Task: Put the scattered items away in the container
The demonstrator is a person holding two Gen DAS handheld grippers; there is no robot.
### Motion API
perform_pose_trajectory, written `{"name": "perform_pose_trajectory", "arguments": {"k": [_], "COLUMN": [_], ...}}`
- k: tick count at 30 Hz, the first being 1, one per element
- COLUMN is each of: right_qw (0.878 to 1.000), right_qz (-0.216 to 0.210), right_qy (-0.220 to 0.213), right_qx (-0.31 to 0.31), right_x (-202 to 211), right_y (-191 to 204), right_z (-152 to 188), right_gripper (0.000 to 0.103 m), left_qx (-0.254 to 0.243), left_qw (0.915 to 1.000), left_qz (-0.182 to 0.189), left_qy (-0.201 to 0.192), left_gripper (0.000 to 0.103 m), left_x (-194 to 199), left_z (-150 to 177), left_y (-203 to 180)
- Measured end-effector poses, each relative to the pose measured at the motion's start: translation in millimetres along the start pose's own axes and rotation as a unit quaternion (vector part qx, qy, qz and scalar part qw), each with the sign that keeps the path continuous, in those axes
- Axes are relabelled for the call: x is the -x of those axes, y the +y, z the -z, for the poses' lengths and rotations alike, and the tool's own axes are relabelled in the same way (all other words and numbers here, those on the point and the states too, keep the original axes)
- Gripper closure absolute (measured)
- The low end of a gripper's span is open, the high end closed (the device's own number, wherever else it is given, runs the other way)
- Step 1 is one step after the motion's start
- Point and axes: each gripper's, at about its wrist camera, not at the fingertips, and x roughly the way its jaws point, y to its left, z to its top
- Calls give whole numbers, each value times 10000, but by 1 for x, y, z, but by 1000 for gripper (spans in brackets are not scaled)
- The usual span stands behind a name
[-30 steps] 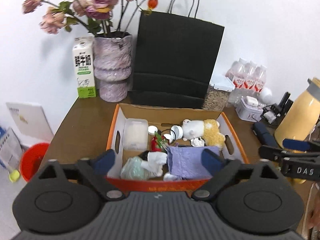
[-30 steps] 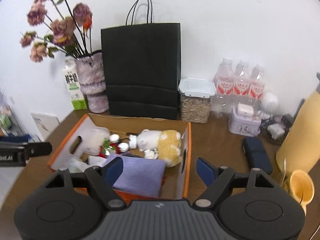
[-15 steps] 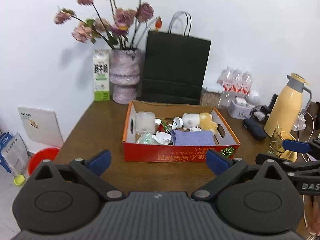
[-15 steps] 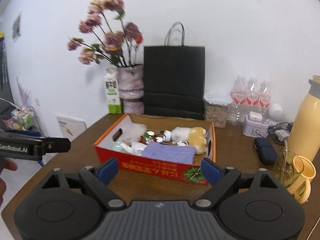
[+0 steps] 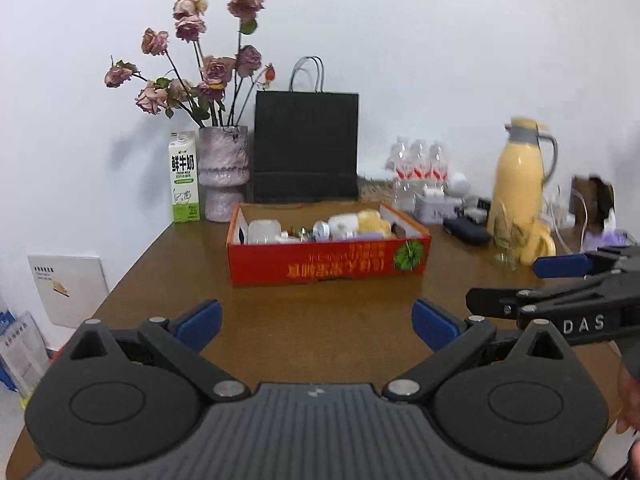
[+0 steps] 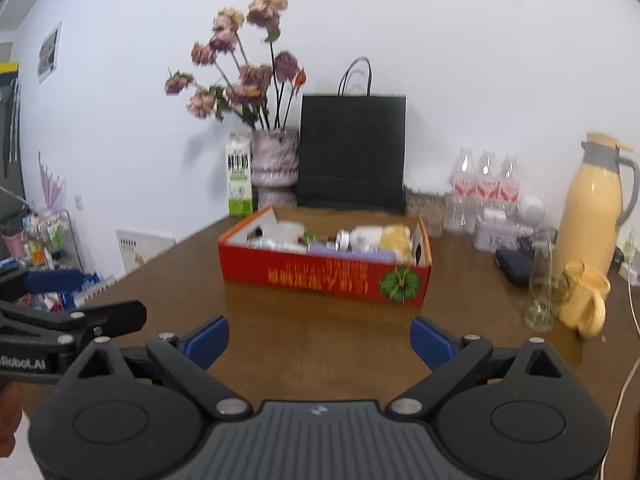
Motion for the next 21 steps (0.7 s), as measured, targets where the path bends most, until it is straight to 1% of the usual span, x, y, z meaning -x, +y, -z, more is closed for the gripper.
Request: {"name": "perform_pose_trajectory", "arguments": {"k": [4, 6, 7, 10, 11, 12, 14, 15, 16, 19, 21], "right_qw": [9993, 9983, 9977, 9955, 9954, 9958, 9971, 9978, 9983, 9988, 9988], "right_qz": [53, 137, 134, 40, 0, -32, -31, -12, -4, 29, 31], "right_qy": [255, 210, 185, 250, 273, 309, 379, 380, 360, 339, 383], "right_qx": [-286, -522, -643, -912, -922, -865, -654, -543, -465, -340, -292], "right_x": [10, 18, 23, 28, 29, 29, 26, 26, 28, 38, 44], "right_y": [-3, -4, -5, -3, -1, 3, 13, 18, 21, 27, 29], "right_z": [31, 47, 55, 74, 78, 82, 85, 86, 87, 91, 98], "right_gripper": [6, 6, 6, 5, 6, 6, 6, 6, 6, 6, 6], "left_qx": [151, 225, 283, 378, 374, 341, 219, 232, 270, 604, 569], "left_qw": [9991, 9979, 9976, 9976, 9978, 9979, 9963, 9952, 9948, 9925, 9912], "left_qz": [126, 166, 149, -92, -248, -392, -803, -929, -920, -614, -421], "left_qy": [372, 587, 608, 576, 492, 391, 207, 220, 328, 869, 1117], "left_gripper": [0, 0, 0, 0, 0, 0, 0, 0, 0, 0, 0], "left_x": [7, 10, 14, 26, 31, 36, 40, 40, 38, 32, 29], "left_z": [20, 31, 37, 54, 58, 61, 66, 67, 68, 73, 76], "left_y": [0, 3, 6, 7, 6, 4, -4, -7, -8, -3, -1]}}
